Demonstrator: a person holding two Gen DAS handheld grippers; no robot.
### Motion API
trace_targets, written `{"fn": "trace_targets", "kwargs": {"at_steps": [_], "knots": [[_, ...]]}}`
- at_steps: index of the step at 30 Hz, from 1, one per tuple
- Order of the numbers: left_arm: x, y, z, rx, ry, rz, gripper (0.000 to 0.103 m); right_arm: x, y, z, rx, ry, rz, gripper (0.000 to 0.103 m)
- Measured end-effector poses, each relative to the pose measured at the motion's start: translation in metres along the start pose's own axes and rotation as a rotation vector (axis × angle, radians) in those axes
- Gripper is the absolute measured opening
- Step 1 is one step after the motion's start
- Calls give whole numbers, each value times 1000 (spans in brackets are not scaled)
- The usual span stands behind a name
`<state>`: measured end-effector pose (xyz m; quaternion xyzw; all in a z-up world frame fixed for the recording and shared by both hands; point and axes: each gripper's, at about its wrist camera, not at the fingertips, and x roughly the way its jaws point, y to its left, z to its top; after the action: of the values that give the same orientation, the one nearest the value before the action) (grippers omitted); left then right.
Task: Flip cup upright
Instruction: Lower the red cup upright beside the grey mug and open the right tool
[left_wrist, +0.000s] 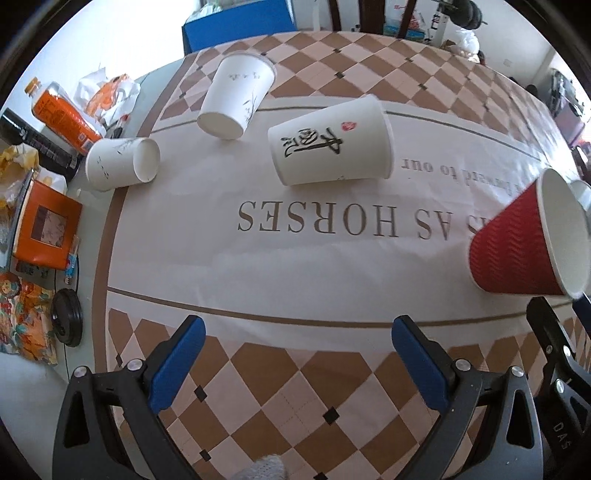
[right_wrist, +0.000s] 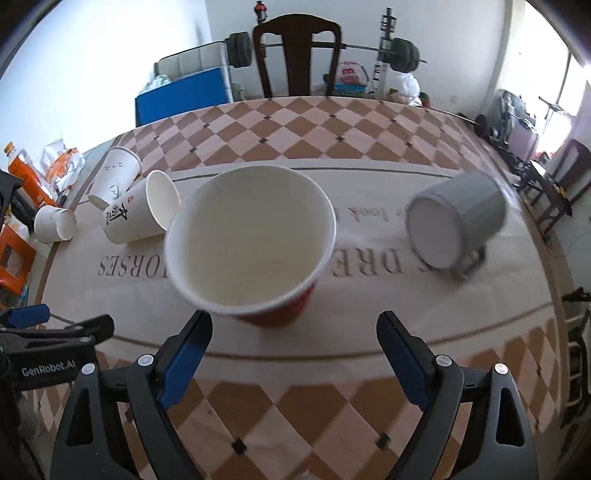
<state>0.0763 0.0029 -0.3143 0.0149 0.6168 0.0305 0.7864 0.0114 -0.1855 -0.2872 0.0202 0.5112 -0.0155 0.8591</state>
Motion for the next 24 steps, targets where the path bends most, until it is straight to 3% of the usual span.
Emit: {"fn": "trace_targets", "kwargs": {"at_steps": [3, 10, 21, 24], "knots": [[-15, 1, -3, 20, -23, -24, 103, -23, -12, -2, 37, 3, -40, 103], [-77, -6, -9, 44, -109, -43, 103, -85, -33, 10, 85, -8, -110, 103], [-198, -15, -10, 35, -218, -73, 103, -207, -51, 49, 68, -25, -74, 103], [-231, -16, -12, 25, -254, -44, 103, -240, -52, 56, 54, -42, -75, 103]]}}
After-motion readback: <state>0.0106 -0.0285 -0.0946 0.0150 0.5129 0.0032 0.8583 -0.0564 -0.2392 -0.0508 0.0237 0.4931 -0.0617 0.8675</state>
